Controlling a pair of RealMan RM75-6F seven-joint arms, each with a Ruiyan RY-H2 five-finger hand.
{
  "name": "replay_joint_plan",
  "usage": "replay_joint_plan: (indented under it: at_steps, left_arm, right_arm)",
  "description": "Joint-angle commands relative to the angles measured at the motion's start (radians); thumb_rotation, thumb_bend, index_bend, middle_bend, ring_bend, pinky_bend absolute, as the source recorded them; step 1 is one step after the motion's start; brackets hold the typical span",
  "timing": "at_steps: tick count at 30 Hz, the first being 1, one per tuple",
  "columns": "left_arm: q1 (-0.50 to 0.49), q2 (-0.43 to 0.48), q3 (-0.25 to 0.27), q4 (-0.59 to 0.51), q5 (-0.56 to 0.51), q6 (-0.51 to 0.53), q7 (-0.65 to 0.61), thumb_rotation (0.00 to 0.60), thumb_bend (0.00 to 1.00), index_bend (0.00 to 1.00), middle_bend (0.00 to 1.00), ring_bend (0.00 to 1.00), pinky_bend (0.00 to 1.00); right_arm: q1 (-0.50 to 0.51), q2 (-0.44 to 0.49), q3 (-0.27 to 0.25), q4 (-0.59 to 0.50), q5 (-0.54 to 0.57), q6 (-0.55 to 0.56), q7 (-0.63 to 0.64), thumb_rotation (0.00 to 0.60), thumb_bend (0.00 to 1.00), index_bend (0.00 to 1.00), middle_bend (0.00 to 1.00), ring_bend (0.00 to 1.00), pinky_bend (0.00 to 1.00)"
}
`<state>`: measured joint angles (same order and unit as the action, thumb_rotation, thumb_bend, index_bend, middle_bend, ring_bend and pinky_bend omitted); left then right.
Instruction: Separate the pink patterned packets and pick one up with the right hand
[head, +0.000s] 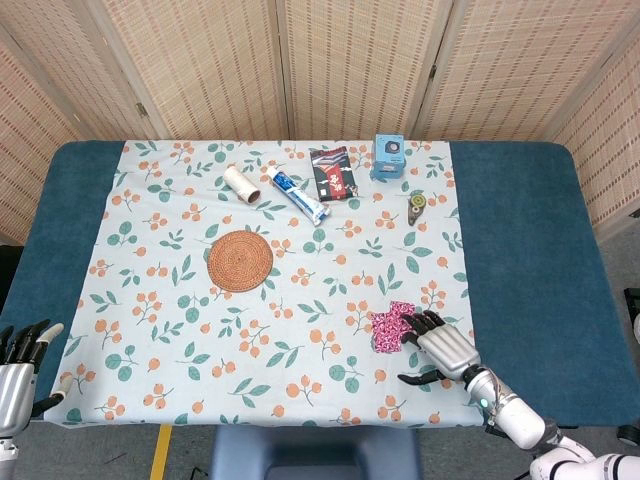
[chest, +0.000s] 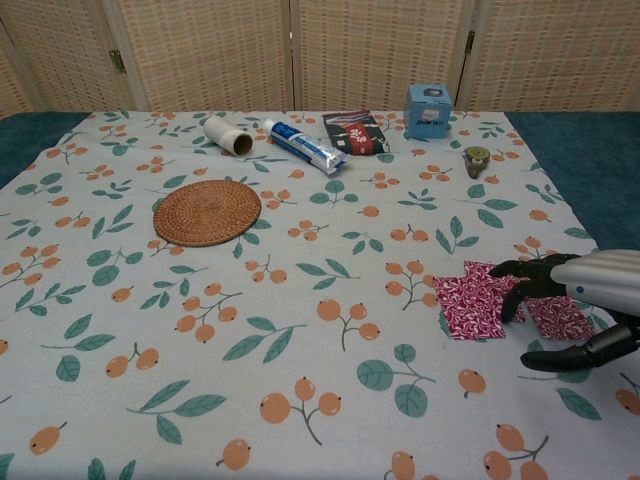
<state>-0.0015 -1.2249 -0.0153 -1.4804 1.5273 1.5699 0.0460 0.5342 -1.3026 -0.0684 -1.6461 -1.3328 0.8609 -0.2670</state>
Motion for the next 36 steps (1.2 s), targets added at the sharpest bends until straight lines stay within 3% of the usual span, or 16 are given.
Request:
replay_joint_plan:
  at_steps: [1, 7, 17, 36]
  left_arm:
    - [0.001, -0.001, 0.000, 0.002, -0.001, 0.000, -0.002, 0.600, 0.33, 0.20, 0.14, 0.15, 0.00]
    - [0.007, -0.002, 0.001, 0.010, -0.006, 0.002, -0.010, 0.600, 0.33, 0.20, 0.14, 0.15, 0.00]
    - [0.009, -0.008, 0.003, 0.021, -0.006, 0.000, -0.017, 0.600, 0.33, 0.20, 0.14, 0.15, 0.00]
    - [0.014, -0.009, 0.002, 0.029, -0.011, -0.001, -0.021, 0.600, 0.33, 0.20, 0.14, 0.15, 0.00]
  right_arm:
    - [0.004, -0.003, 0.008, 0.003, 0.008, 0.000, -0.006, 0.145, 0.27, 0.26, 0.05, 0.00, 0.00]
    - [0.018, -0.008, 0.020, 0.006, 0.037, -0.016, -0.030, 0.145, 0.27, 0.26, 0.05, 0.00, 0.00]
    - [0.003, 0.003, -0.007, -0.015, 0.011, -0.007, -0.020, 0.145, 0.27, 0.26, 0.06, 0.00, 0.00]
    - [0.041, -0.026, 0.043, 0.046, 0.085, -0.038, -0.042, 0.143, 0.27, 0.26, 0.06, 0.00, 0.00]
